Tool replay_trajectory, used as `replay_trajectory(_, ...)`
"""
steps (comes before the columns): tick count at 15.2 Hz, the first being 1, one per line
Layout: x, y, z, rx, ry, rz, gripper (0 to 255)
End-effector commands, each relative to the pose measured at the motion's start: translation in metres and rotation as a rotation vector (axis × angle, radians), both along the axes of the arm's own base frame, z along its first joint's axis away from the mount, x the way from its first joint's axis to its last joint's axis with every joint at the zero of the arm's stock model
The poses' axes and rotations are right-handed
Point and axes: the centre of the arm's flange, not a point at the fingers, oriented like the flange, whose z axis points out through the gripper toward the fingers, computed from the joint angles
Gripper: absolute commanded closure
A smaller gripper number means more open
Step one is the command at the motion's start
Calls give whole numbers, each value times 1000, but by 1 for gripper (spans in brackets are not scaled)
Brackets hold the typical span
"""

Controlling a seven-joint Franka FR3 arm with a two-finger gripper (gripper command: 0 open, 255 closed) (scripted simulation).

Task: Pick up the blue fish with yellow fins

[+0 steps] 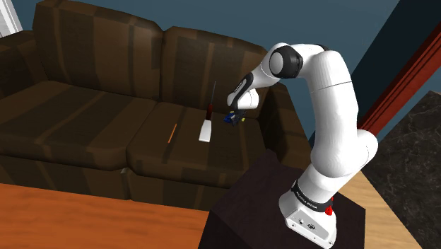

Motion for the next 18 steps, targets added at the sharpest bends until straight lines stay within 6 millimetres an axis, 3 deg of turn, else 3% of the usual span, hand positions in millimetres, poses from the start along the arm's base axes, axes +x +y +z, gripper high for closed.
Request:
replay_trajectory(1,0,0,0,1,0,1,255)
replay_trajectory(16,0,0,79,1,0,1,255)
replay_trajectory(18,0,0,80,1,0,1,255)
